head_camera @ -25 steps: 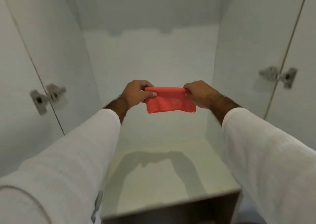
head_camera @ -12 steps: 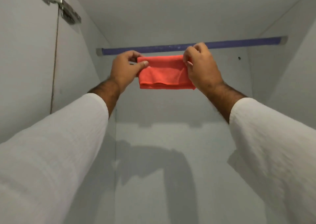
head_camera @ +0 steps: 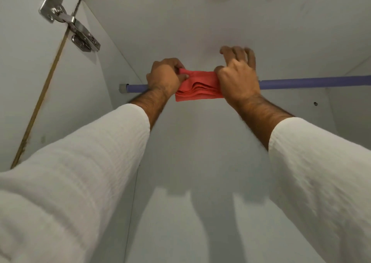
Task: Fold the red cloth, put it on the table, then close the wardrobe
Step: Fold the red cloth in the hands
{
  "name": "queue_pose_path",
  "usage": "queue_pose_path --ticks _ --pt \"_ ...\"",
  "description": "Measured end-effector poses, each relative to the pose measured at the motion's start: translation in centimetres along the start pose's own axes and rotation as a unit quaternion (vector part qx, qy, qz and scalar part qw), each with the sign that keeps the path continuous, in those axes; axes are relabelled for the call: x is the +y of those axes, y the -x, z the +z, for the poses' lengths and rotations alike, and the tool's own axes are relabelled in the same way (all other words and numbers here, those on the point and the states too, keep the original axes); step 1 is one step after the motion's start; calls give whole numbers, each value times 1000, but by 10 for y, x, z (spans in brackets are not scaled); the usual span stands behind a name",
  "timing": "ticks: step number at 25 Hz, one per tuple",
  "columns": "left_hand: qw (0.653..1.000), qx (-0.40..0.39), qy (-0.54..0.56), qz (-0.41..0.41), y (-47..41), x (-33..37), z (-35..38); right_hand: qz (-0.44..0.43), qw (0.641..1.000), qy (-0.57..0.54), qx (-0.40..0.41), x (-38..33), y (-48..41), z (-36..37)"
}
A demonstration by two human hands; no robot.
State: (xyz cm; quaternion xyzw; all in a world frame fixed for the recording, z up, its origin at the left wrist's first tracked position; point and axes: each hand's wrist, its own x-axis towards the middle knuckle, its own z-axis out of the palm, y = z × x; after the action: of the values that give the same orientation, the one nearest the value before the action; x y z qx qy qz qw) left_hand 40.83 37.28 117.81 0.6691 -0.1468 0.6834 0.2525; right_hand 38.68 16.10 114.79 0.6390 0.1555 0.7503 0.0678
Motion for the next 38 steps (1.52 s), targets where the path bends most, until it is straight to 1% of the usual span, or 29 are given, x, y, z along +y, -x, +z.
queue_pose_path --ticks 1,2,4,5,6,8,9,10,12,15,18,21,24,26,29,31,33,36,38 --pt "1000 10 -8 8 1 -1 2 -35 999 -10 17 -11 0 5" --pt "1000 18 -7 21 2 -3 2 -56 998 -31 13 -22 -1 10" --pt "998 26 -4 62 5 -6 -2 -47 997 -64 -10 -43 1 28" --pt "996 29 -24 82 7 -13 -4 -33 998 -60 -5 -48 4 39" --pt "993 37 -66 95 9 -25 -8 -24 999 -44 10 -49 8 48" --pt "975 64 -191 91 20 -62 -19 -17 999 -32 34 -49 10 61" --pt "962 62 -249 94 26 -83 -24 -14 999 -27 40 -52 8 63" --pt "952 48 -282 111 33 -101 -28 -14 999 -25 44 -58 5 63" --pt "951 36 -278 130 42 -121 -32 -20 999 -29 41 -75 -1 65" --pt "957 34 -260 124 42 -115 -31 -22 998 -38 38 -88 -2 73" --pt "956 31 -268 116 44 -113 -28 -26 998 -31 48 -83 2 73" --pt "951 35 -278 131 50 -114 -24 -41 998 -18 40 -71 7 72" --pt "959 16 -244 144 52 -87 -6 -26 999 -7 28 -42 21 69" --pt "958 12 -235 166 55 -55 14 -20 999 0 39 -12 34 64" --pt "957 -11 -228 181 65 5 47 -14 999 -1 40 44 50 53" --pt "960 -43 -217 170 69 48 67 -11 1000 -4 18 85 60 45" --pt "962 -67 -204 165 73 89 88 5 1000 1 17 127 72 37" --pt "961 -65 -201 180 85 140 119 30 999 13 26 186 90 25" --pt "958 -58 -206 191 92 164 136 37 999 24 27 211 98 20"
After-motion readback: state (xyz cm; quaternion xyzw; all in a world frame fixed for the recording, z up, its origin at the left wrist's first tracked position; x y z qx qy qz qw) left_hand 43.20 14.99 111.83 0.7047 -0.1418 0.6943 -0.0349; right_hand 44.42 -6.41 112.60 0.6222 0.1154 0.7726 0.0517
